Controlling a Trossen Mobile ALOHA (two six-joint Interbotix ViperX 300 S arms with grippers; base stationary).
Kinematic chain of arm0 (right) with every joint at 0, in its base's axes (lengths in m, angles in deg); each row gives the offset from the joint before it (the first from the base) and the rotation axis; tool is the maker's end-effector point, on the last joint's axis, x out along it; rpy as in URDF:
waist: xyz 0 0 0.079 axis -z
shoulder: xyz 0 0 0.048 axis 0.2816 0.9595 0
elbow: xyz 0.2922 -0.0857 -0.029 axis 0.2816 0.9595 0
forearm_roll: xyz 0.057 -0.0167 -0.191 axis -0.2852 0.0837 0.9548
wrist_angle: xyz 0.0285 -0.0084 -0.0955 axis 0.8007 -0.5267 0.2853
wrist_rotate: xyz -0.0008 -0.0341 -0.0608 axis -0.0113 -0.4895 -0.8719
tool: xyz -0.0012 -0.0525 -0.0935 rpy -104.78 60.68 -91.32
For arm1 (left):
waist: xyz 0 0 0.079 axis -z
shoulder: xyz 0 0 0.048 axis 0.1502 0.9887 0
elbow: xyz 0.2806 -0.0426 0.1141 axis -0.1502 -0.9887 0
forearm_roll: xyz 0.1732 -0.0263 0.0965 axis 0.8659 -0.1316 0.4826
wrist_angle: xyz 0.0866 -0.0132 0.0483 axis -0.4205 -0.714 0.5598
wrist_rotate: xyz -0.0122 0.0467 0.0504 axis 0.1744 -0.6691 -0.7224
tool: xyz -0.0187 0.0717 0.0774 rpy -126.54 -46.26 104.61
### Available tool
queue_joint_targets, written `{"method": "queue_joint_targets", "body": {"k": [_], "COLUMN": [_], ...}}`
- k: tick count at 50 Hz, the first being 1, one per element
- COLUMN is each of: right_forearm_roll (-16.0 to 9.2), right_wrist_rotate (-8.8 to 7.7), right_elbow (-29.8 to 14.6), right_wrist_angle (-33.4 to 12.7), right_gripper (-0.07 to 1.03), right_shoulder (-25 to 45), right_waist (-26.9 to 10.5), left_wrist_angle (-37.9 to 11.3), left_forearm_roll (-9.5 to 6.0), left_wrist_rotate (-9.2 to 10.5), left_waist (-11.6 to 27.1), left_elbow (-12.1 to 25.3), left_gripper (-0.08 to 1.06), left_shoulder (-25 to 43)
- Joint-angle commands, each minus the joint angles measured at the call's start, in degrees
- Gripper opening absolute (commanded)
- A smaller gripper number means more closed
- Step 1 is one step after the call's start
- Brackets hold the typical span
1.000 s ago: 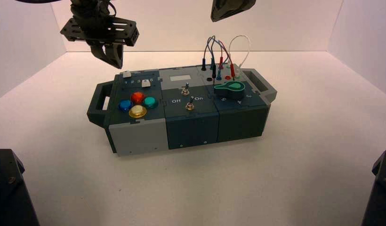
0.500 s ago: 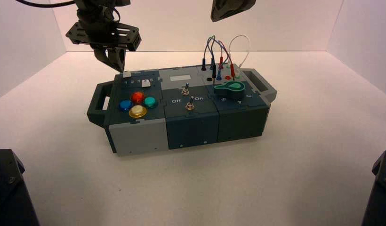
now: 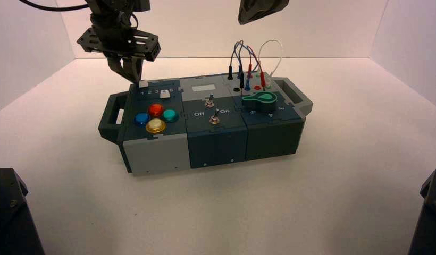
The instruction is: Move the top slider to position 4.
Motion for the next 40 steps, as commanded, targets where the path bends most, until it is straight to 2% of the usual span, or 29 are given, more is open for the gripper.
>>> {"method": "queue_joint_targets", "body": {"k": [1, 40], "right_forearm_roll": [-0.09, -0.09], "right_wrist_rotate": [-0.18, -0.18], "right_elbow": [-1.49, -1.67], "right_wrist_angle": [0.26, 0.00], "right_gripper": [-0.02, -0.02], "right_shoulder": [-0.53, -0.35], "right_waist": [-0.26, -0.18], "left_wrist_angle": [0.09, -0.62], "left_forearm_roll": [0.18, -0.35], "left_wrist_rotate": [-0.44, -0.44], "left_waist": [-0.18, 2.02], "left_elbow": [1.32, 1.41], "left_gripper": [-0.03, -0.03], "left_shoulder": [-0.44, -0.35]}}
